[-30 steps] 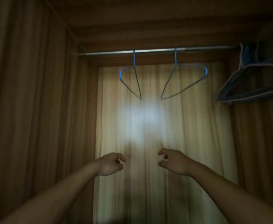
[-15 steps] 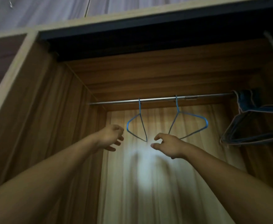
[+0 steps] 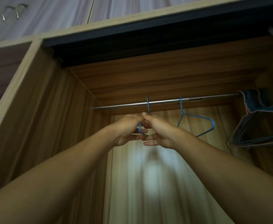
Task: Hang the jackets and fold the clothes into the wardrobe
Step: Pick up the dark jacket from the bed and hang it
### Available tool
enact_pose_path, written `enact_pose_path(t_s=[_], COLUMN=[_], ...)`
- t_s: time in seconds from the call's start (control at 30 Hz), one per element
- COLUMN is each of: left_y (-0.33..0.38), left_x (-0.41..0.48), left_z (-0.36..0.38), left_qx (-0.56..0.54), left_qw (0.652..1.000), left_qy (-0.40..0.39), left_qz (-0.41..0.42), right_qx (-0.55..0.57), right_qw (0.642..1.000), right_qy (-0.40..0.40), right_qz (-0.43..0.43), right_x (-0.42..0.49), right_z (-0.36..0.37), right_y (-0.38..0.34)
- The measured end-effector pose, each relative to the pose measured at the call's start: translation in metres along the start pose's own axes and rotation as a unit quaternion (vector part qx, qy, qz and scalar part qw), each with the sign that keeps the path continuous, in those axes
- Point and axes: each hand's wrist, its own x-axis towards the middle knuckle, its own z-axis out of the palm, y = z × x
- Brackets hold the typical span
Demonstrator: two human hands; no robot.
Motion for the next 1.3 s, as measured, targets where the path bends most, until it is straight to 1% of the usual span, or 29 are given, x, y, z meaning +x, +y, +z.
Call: enact_pose_path(t_s=[0.1, 0.2, 0.3, 0.37, 0.4, 0.43, 0.5, 0.57, 0.67, 0.73, 0.77, 0.83, 0.93, 1.0, 1.07, 1.13, 1.23, 1.3], left_y=[0.001, -0.009, -0.034, -0.054, -0.066, -0.078, -0.107, -0.138, -0.181, -0.205, -0.215, -0.236, -0.263, -0.279, -0.296, -0.316, -0.346, -0.364], left_x=[-0.002, -0.013, -0.027, -0.035, -0.037, -0.037, -0.037, -0.038, -0.052, -0.065, -0.073, -0.092, -0.120, -0.140, -0.157, -0.171, -0.188, -0.198], left_z=[0.007, 0.019, 0.028, 0.029, 0.027, 0.023, 0.017, 0.014, 0.016, 0.024, 0.028, 0.038, 0.051, 0.058, 0.061, 0.061, 0.053, 0.048], left_qx=[0.009, 0.038, 0.070, 0.085, 0.092, 0.111, 0.178, 0.266, 0.394, 0.422, 0.403, 0.326, 0.261, 0.236, 0.222, 0.209, 0.207, 0.194], left_qw=[1.000, 0.998, 0.994, 0.993, 0.994, 0.993, 0.984, 0.963, 0.919, 0.906, 0.911, 0.931, 0.939, 0.941, 0.941, 0.940, 0.933, 0.934], left_qy=[-0.004, -0.037, -0.082, -0.078, -0.058, -0.030, 0.015, 0.031, 0.018, -0.040, -0.082, -0.149, -0.200, -0.207, -0.207, -0.205, -0.187, -0.171], left_qz=[0.025, 0.039, 0.037, 0.030, 0.027, 0.025, 0.016, 0.009, 0.012, -0.007, -0.028, -0.070, -0.104, -0.128, -0.149, -0.176, -0.226, -0.245], right_qx=[0.008, 0.007, -0.006, 0.016, 0.026, 0.031, 0.020, -0.001, -0.030, -0.046, -0.047, -0.041, -0.057, -0.072, -0.097, -0.144, -0.209, -0.258], right_qw=[1.000, 0.999, 0.998, 0.996, 0.995, 0.994, 0.992, 0.989, 0.976, 0.961, 0.953, 0.938, 0.920, 0.917, 0.921, 0.925, 0.937, 0.933], right_qy=[0.023, 0.037, 0.047, 0.060, 0.060, 0.052, 0.009, -0.048, -0.129, -0.179, -0.200, -0.231, -0.238, -0.214, -0.191, -0.175, -0.137, -0.114], right_qz=[-0.012, 0.019, 0.050, 0.069, 0.081, 0.096, 0.121, 0.139, 0.173, 0.205, 0.222, 0.257, 0.305, 0.328, 0.327, 0.306, 0.242, 0.226], right_x=[0.001, 0.000, -0.007, -0.015, -0.021, -0.029, -0.048, -0.069, -0.099, -0.117, -0.126, -0.141, -0.162, -0.174, -0.186, -0.194, -0.203, -0.214], right_z=[-0.007, -0.017, -0.026, -0.034, -0.038, -0.042, -0.049, -0.054, -0.060, -0.064, -0.065, -0.065, -0.058, -0.049, -0.037, -0.028, -0.030, -0.042], right_y=[-0.003, 0.005, 0.028, 0.054, 0.069, 0.086, 0.121, 0.157, 0.205, 0.234, 0.248, 0.274, 0.315, 0.346, 0.371, 0.392, 0.432, 0.462])
